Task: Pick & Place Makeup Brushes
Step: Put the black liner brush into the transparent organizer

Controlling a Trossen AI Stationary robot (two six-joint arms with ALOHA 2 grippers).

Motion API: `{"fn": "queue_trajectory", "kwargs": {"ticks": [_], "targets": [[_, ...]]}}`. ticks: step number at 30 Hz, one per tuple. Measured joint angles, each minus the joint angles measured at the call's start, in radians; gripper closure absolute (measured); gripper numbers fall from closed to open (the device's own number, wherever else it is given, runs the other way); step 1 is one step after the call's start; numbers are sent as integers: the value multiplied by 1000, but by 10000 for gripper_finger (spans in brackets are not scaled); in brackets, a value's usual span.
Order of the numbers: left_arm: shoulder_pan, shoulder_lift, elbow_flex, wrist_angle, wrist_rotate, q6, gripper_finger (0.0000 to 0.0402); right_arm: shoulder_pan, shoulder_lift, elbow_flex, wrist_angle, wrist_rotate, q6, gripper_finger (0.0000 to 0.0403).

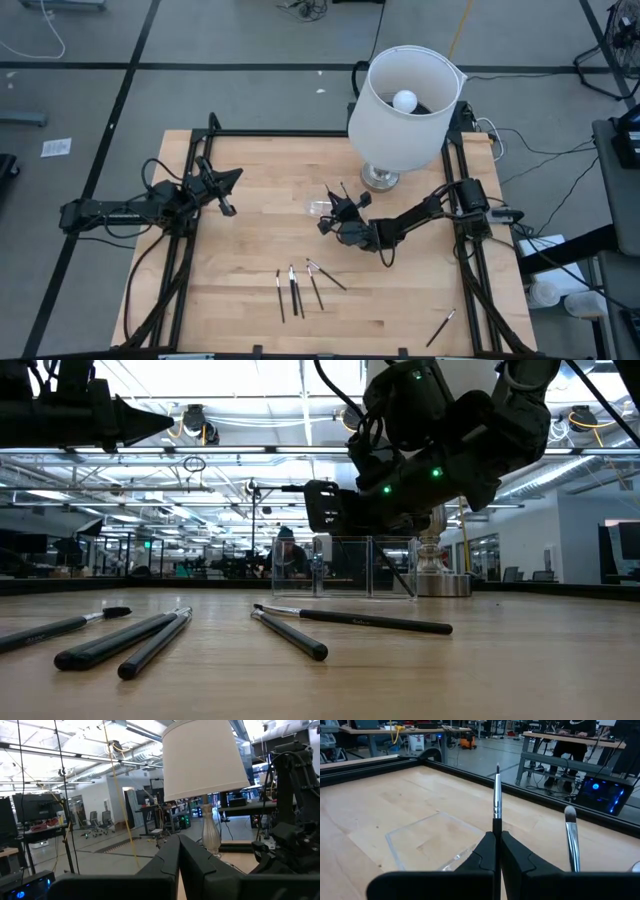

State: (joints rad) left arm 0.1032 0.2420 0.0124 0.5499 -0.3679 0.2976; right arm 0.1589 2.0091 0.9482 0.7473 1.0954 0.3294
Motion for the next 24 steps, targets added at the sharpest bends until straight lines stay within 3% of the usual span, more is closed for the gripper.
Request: {"fn": "queue_trajectory", "kwargs": {"ticks": [24], "targets": [[0,0,0,1,3,2,385,0,16,1,-15,-48,40,388]]}}
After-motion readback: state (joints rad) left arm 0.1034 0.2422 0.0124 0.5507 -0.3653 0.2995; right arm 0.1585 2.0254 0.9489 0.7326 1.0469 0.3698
